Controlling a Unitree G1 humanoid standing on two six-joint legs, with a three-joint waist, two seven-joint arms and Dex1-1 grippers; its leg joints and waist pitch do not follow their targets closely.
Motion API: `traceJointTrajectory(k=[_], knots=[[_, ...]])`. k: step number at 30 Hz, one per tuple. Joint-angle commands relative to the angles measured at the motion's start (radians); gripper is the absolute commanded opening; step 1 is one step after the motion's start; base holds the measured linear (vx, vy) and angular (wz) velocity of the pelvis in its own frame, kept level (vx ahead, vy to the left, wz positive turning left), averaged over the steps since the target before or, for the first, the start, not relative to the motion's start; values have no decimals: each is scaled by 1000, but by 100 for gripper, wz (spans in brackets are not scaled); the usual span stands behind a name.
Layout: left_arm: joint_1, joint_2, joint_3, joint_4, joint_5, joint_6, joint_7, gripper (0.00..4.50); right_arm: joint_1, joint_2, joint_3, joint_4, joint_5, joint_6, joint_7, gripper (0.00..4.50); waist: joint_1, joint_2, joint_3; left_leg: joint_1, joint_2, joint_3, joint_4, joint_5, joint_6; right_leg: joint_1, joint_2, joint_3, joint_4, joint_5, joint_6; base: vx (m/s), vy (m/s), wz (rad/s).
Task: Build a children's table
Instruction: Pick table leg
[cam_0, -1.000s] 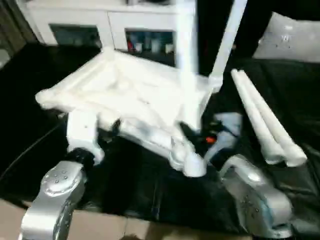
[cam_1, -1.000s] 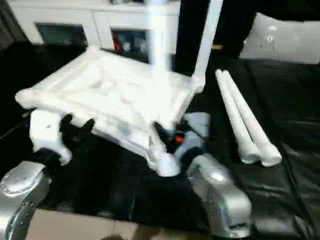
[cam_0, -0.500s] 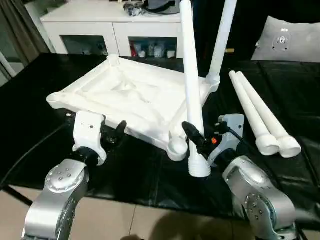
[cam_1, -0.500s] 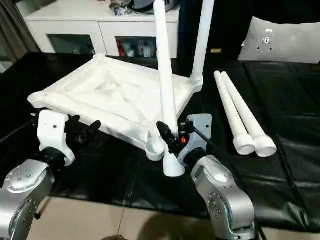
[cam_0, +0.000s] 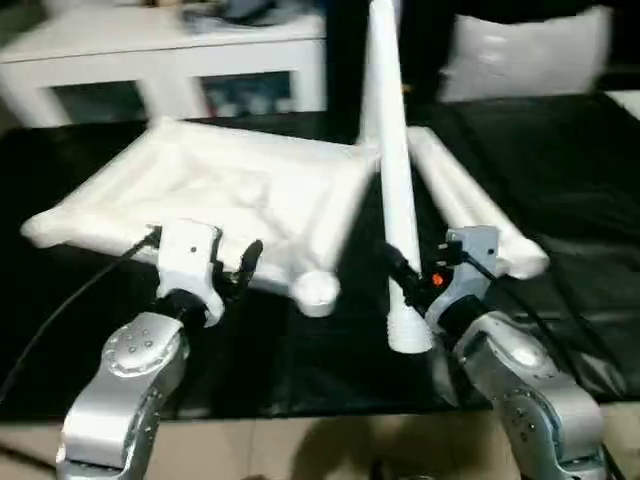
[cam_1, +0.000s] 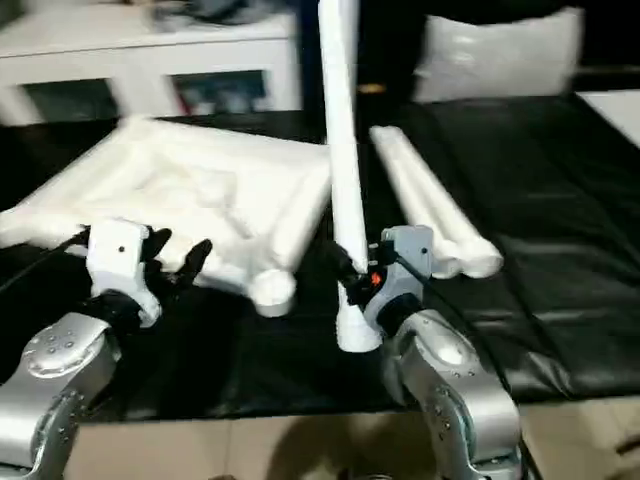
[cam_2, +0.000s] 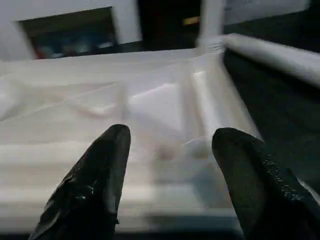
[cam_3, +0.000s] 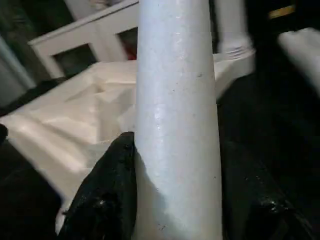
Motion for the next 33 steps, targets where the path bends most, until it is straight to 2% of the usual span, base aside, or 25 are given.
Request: traceJointTrajectory(k=[1,2,5,6,8,9,10,11,12,13,14,16,17,18,19,21,22,23,24,25,26,27,28,30,33], knots=[[-5,-1,4,6,-1,-19,6,339,-16,-4,-1,-38,-4,18,4,184,8,-33,-59,-30,5,-39,-90,-167,-6,46,-54,-2,-92,-389,13,81,18,-12],[-4,-5,0,7,0,-23,6,339,-19,-13,0,-43,-2,23,7,184,1,-24,-70,-12,15,-45,-80,-138,8,38,-73,-4,-90,-377,-22,81,18,-12],[8,-27,10,-5,-30,-36,-3,339,-23,-41,13,-56,-8,30,24,184,4,-42,-70,-23,21,-48,-80,-63,21,54,-82,-4,-85,-290,-92,0,0,0],[9,-33,17,-7,-45,-37,-8,339,-24,-43,12,-57,-6,29,26,184,7,-38,-70,-23,23,-49,-80,-52,21,55,-84,-5,-82,-269,-104,0,0,0],[8,-72,57,-24,-139,-32,-44,348,-32,-51,4,-61,10,26,41,184,12,-49,-69,-21,30,-48,-83,-19,26,56,-86,-15,-73,-174,-149,0,0,0],[6,-83,67,-29,-173,-28,-60,348,-36,-51,0,-60,19,26,45,184,15,-46,-68,-18,30,-48,-83,-20,25,56,-90,-16,-70,-172,-158,0,0,0],[2,-88,71,-35,-202,-20,-77,349,-38,-53,-3,-59,25,26,51,184,15,-46,-68,-18,31,-49,-84,-26,24,56,-91,-18,-71,-178,-164,0,0,0],[-12,-74,65,-48,-278,-8,-167,349,-49,-52,-21,-50,61,20,80,184,20,-56,-65,-18,33,-50,-87,-33,21,58,-95,-20,-66,-192,-171,0,0,0],[-12,-74,65,-48,-278,-8,-167,349,-49,-52,-21,-50,61,20,80,184,20,-59,-61,-14,32,-48,-88,-47,23,51,-94,-21,-72,-216,-166,0,0,0],[-12,-74,65,-48,-278,-8,-167,349,-49,-52,-21,-50,61,20,80,184,21,-57,-59,-11,35,-49,-91,-70,22,49,-94,-23,-72,-243,-159,0,0,0],[-24,-36,44,-44,-308,-20,-252,349,-62,-47,-41,-37,100,12,111,184,21,-63,-55,-14,34,-50,-94,-87,22,50,-97,-23,-75,-271,-147,0,0,0],[-50,-1,37,-15,-333,-19,-333,349,-83,-47,-60,-9,128,-13,146,184,16,-66,-53,-13,37,-53,-101,-100,9,49,-98,-25,-72,-281,-138,0,0,0],[-63,23,27,3,-333,-19,-375,349,-92,-44,-66,11,138,-52,179,184,16,-62,-46,-13,37,-54,-104,-111,0,47,-100,-25,-72,-284,-136,0,0,0],[-78,43,23,21,-351,-3,-420,349,-102,-50,-69,27,144,-66,204,184,14,-64,-48,-9,36,-53,-103,-128,0,43,-100,-25,-74,-296,-135,0,0,0],[-84,56,22,30,-364,9,-448,349,-106,-55,-70,35,145,-72,218,184,14,-54,-49,-9,33,-54,-103,-130,-6,47,-102,-24,-73,-297,-135,0,0,0],[-105,85,24,50,-409,41,-508,353,-128,-67,-86,61,188,-50,266,184,10,-58,-46,-9,31,-52,-104,-136,-9,48,-101,-23,-75,-293,-144,0,0,0],[-106,86,25,52,-411,42,-510,371,-129,-68,-87,61,192,-47,270,184,12,-55,-47,-7,31,-53,-103,-133,-10,49,-101,-22,-71,-288,-148,0,0,0],[-120,95,27,64,-434,53,-537,371,-140,-85,-98,70,233,-17,311,184,11,-53,-51,-10,31,-53,-101,-102,-3,57,-101,-23,-68,-231,-167,0,0,0],[-130,106,30,79,-456,59,-562,390,-145,-98,-104,76,264,2,345,184,12,-47,-51,-10,28,-51,-99,-88,3,59,-100,-24,-69,-206,-183,0,0,0],[-152,103,40,110,-503,76,-597,398,-147,-122,-119,86,329,43,413,184,15,-27,-52,-9,29,-55,-99,-84,3,60,-103,-25,-64,-198,-191,0,0,0],[-153,102,42,113,-508,77,-601,389,-146,-124,-121,87,335,46,420,184,13,-42,-54,-8,28,-51,-96,-79,16,63,-99,-26,-67,-189,-206,0,0,0],[-170,89,47,128,-538,96,-611,394,-143,-139,-128,91,363,58,458,184,16,-41,-55,-12,30,-51,-95,-55,25,68,-104,-25,-66,-163,-225,0,0,0],[-170,89,47,128,-538,96,-611,394,-143,-139,-128,91,363,58,458,184,16,-41,-55,-12,30,-51,-95,-55,25,68,-104,-25,-66,-163,-225,0,0,0],[-219,64,51,155,-598,136,-628,434,-153,-185,-137,110,404,82,531,184,24,-47,-54,-11,28,-47,-92,-40,46,71,-106,-25,-69,-183,-252,0,0,0],[-235,73,46,169,-603,137,-651,442,-164,-204,-139,126,422,83,562,184,22,-49,-47,-14,31,-49,-97,-67,50,69,-109,-29,-77,-272,-239,0,0,0]])
